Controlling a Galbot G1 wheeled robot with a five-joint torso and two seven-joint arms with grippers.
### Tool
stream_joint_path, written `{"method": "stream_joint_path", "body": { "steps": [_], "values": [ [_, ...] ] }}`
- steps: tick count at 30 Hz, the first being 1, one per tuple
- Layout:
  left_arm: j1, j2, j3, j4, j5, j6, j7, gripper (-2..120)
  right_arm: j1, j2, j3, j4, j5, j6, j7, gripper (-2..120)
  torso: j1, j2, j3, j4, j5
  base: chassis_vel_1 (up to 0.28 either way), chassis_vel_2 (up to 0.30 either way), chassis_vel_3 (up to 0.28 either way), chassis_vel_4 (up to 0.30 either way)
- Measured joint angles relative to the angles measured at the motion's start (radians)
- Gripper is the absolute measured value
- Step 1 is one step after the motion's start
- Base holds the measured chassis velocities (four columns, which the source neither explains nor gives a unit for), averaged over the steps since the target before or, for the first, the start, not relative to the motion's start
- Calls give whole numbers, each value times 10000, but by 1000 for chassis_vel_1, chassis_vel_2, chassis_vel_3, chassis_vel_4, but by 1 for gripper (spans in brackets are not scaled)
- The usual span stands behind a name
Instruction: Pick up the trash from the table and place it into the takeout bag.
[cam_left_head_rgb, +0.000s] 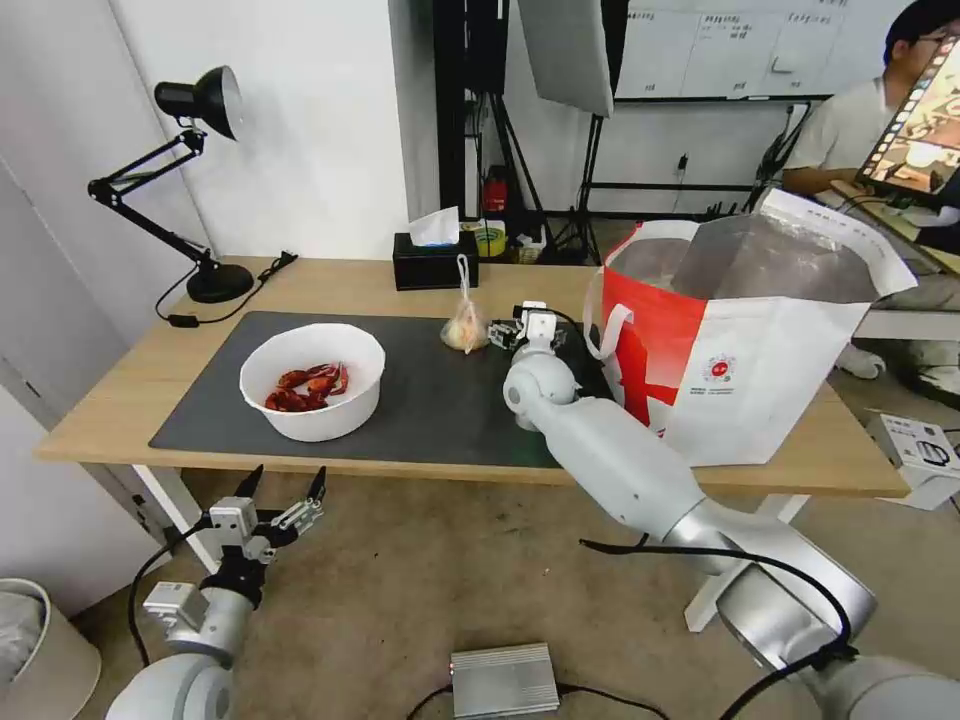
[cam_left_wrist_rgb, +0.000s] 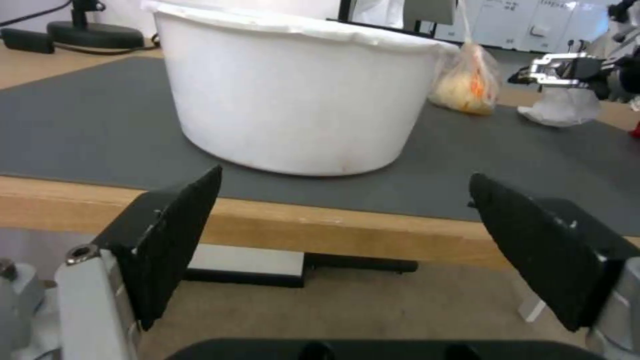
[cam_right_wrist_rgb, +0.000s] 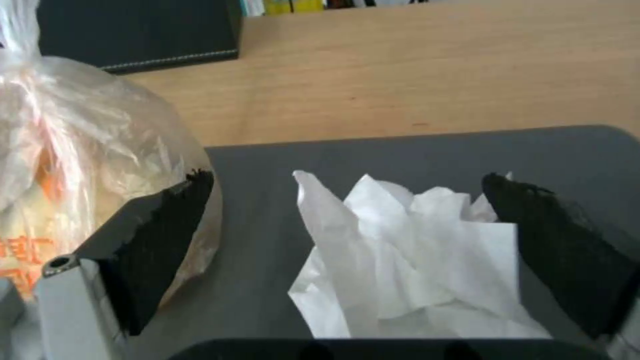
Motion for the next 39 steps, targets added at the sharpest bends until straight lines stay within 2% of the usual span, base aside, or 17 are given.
{"method": "stream_joint_path", "body": {
  "steps": [11,14,15,18,19,22,23,25,26,29,30,33,34,37,39],
  "values": [
    [-24,-23,11,46,21,-14,7,100,52,258,93,-429,-32,-13,-148,99,0,0,0,0,0,0,0,0,0],
    [-18,-38,11,88,24,-33,12,100,47,335,210,-492,70,-66,-143,86,0,2,0,1,0,0,0,0,0],
    [-18,-38,11,88,24,-33,12,100,47,335,210,-492,70,-66,-143,86,0,2,0,1,0,0,0,0,0],
    [-11,-43,-7,110,25,-66,13,100,-4,357,254,-517,153,-101,-121,71,1,1,0,0,0,0,0,0,0],
    [-11,-43,-7,110,25,-66,13,100,-4,357,254,-517,153,-101,-121,71,1,1,0,0,0,0,0,0,0],
    [0,-51,-10,130,25,-90,17,100,-48,352,283,-509,166,-104,-104,56,0,2,0,1,0,0,0,0,0],
    [0,-51,-10,130,25,-90,17,100,-48,352,283,-509,166,-104,-104,56,0,2,0,1,0,0,0,0,0],
    [8,-53,-3,138,24,-102,21,100,-72,335,287,-490,167,-104,-102,45,0,2,0,1,0,0,0,0,0],
    [8,-53,-3,138,24,-102,21,100,-72,335,287,-490,167,-104,-102,45,0,2,0,1,0,0,0,0,0],
    [18,-58,15,163,43,-127,29,100,-124,289,287,-417,167,-72,-101,30,0,2,0,0,0,0,0,0,0],
    [18,-58,15,163,43,-127,29,100,-124,289,287,-417,167,-72,-101,30,0,2,0,0,0,0,0,0,0],
    [19,-66,25,179,53,-145,34,100,-172,273,287,-371,160,-21,-99,16,0,1,0,0,0,0,0,0,0],
    [19,-66,25,179,53,-145,34,100,-172,273,287,-371,160,-21,-99,16,0,1,0,0,0,0,0,0,0],
    [27,-64,22,196,57,-156,38,100,-232,262,298,-303,157,103,-101,2,0,1,0,0,0,0,0,0,0],
    [34,-60,17,206,58,-166,38,100,-252,255,311,-277,157,132,-102,0,0,2,0,0,0,0,0,0,0]
  ]
}}
